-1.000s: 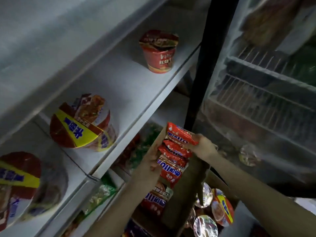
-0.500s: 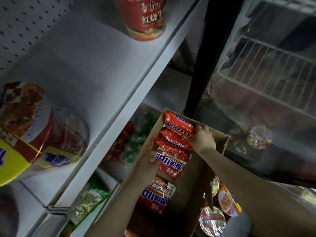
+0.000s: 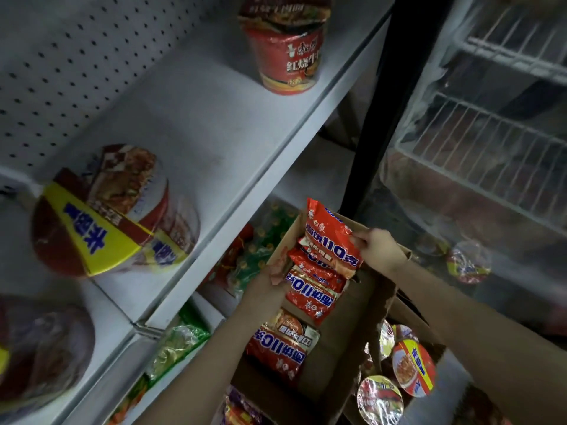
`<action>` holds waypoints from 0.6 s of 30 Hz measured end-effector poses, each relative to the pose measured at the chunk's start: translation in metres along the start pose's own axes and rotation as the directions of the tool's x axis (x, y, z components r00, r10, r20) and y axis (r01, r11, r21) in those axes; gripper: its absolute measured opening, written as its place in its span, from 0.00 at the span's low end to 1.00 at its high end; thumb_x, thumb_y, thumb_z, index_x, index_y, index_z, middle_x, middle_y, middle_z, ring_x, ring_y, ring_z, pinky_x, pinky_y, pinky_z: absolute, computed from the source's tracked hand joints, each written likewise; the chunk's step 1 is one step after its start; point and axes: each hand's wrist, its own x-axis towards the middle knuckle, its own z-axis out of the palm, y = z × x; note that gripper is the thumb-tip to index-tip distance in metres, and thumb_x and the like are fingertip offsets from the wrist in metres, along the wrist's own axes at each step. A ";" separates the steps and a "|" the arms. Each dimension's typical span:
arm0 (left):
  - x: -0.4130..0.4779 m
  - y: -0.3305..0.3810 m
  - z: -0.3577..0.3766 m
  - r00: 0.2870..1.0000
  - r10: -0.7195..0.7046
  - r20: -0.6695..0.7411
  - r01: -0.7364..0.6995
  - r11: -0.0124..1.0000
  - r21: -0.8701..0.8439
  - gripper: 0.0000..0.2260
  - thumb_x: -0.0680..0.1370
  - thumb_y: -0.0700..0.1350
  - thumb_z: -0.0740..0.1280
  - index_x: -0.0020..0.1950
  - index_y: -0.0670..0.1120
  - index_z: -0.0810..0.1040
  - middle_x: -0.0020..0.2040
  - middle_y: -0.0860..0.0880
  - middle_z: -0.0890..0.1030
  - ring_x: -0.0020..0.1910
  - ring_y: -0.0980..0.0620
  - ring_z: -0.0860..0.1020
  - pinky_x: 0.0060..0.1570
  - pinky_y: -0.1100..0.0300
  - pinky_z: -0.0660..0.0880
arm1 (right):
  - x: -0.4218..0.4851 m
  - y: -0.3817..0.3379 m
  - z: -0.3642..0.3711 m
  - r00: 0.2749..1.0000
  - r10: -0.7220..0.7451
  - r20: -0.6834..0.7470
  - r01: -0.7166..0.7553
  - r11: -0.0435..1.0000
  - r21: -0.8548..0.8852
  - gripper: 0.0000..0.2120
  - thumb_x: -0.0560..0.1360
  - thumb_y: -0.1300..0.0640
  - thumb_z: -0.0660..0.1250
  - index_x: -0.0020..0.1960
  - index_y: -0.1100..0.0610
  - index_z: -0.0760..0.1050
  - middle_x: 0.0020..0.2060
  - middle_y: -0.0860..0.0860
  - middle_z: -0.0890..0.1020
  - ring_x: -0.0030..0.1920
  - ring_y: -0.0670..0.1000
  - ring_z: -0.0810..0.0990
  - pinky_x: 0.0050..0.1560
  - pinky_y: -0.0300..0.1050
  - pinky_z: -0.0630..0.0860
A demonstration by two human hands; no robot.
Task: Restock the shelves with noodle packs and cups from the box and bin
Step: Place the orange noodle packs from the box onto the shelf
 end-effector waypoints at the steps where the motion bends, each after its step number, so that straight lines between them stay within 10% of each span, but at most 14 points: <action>1: -0.008 0.004 -0.004 1.000 0.002 -0.004 -0.002 1.000 0.006 0.15 0.78 0.50 0.67 0.64 0.50 0.73 0.54 0.50 0.82 0.52 0.50 0.82 0.58 0.50 0.78 | -0.006 -0.005 -0.011 0.999 -0.027 0.047 0.026 0.999 0.027 0.13 0.82 0.53 0.61 0.63 0.54 0.78 0.54 0.51 0.83 0.51 0.48 0.82 0.56 0.45 0.79; 4: -0.038 0.024 -0.016 0.996 0.090 -0.017 -0.089 0.996 0.025 0.06 0.78 0.53 0.69 0.49 0.55 0.72 0.52 0.52 0.82 0.53 0.50 0.81 0.59 0.48 0.76 | -0.026 -0.025 -0.045 0.968 -0.135 0.210 0.121 0.989 0.081 0.11 0.81 0.54 0.63 0.58 0.55 0.81 0.51 0.50 0.85 0.50 0.45 0.83 0.58 0.43 0.77; 7: -0.063 0.035 -0.030 0.985 0.169 -0.040 -0.168 0.985 0.036 0.29 0.76 0.55 0.71 0.73 0.48 0.65 0.67 0.55 0.72 0.64 0.55 0.72 0.58 0.59 0.69 | -0.052 -0.053 -0.074 0.901 -0.204 0.384 0.139 0.972 0.188 0.11 0.79 0.55 0.65 0.58 0.57 0.81 0.47 0.48 0.86 0.48 0.44 0.84 0.52 0.39 0.80; 11: -0.091 0.024 -0.053 0.987 0.158 -0.028 -0.157 0.987 0.022 0.48 0.64 0.67 0.77 0.78 0.52 0.61 0.71 0.52 0.75 0.67 0.50 0.75 0.67 0.46 0.71 | -0.084 -0.089 -0.100 0.816 -0.263 0.515 0.167 0.960 0.226 0.17 0.76 0.51 0.67 0.62 0.57 0.79 0.52 0.51 0.86 0.56 0.49 0.83 0.58 0.45 0.77; 18: -0.167 0.007 -0.078 0.967 0.216 0.138 -0.190 0.965 -0.179 0.24 0.70 0.54 0.77 0.64 0.54 0.76 0.58 0.55 0.84 0.58 0.52 0.82 0.59 0.44 0.79 | -0.128 -0.126 -0.111 0.751 -0.375 0.543 0.130 0.891 0.435 0.26 0.70 0.49 0.72 0.64 0.61 0.77 0.57 0.60 0.83 0.58 0.56 0.82 0.52 0.46 0.82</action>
